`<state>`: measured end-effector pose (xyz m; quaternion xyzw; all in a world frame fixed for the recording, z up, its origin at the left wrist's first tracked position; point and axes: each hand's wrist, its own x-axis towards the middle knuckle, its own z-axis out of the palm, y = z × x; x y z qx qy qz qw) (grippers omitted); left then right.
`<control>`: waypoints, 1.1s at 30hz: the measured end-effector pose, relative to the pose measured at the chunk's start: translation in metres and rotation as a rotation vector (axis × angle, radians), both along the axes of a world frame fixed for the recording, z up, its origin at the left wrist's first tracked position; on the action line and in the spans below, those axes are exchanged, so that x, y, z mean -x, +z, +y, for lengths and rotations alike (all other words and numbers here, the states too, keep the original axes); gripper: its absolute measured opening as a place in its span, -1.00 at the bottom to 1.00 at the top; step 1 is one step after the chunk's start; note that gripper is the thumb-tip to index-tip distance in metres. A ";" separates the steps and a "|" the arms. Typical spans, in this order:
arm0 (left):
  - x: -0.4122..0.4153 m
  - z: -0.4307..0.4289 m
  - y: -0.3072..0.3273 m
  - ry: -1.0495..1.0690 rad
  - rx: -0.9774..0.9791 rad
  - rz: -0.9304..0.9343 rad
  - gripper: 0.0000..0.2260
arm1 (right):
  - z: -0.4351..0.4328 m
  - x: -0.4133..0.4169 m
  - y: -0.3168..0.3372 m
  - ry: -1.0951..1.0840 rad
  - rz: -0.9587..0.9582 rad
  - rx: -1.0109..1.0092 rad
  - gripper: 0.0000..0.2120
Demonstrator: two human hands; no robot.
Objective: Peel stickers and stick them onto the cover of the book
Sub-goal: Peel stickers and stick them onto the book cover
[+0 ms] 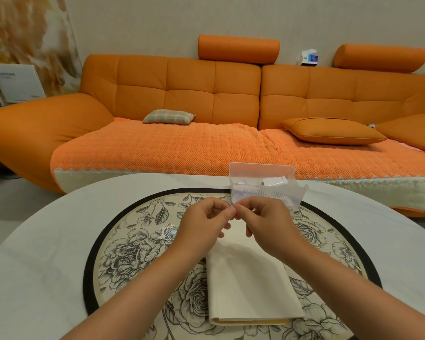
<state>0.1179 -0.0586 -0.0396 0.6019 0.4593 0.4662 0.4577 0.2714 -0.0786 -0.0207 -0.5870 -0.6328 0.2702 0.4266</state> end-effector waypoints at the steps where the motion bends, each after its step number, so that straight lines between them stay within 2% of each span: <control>1: 0.000 0.000 0.000 -0.002 -0.007 0.009 -0.93 | 0.001 0.000 -0.001 0.000 0.000 0.000 -0.83; 7: 0.002 0.004 -0.002 0.020 -0.043 0.152 -0.89 | 0.005 -0.001 -0.004 -0.002 0.046 0.024 -0.83; 11: 0.003 0.004 -0.001 -0.020 0.015 0.065 -0.88 | 0.007 0.000 -0.006 -0.009 0.041 0.026 -0.84; 17: 0.008 0.007 -0.004 -0.004 0.016 0.056 -0.90 | 0.010 0.003 -0.009 -0.007 0.044 0.041 -0.83; 22: 0.016 0.014 -0.010 0.003 -0.032 0.168 -0.87 | 0.014 0.005 -0.012 -0.038 0.017 0.058 -0.83; 27: 0.022 0.021 -0.007 0.025 -0.097 0.298 -0.82 | 0.032 -0.006 -0.006 -0.158 -0.033 0.034 -0.84; 30: 0.025 0.026 -0.006 0.041 -0.080 0.300 -0.78 | 0.053 -0.018 0.003 -0.272 -0.147 -0.064 -0.87; 33: 0.028 0.030 -0.007 0.047 -0.056 0.287 -0.78 | 0.082 -0.031 0.007 -0.385 -0.446 -0.172 -0.87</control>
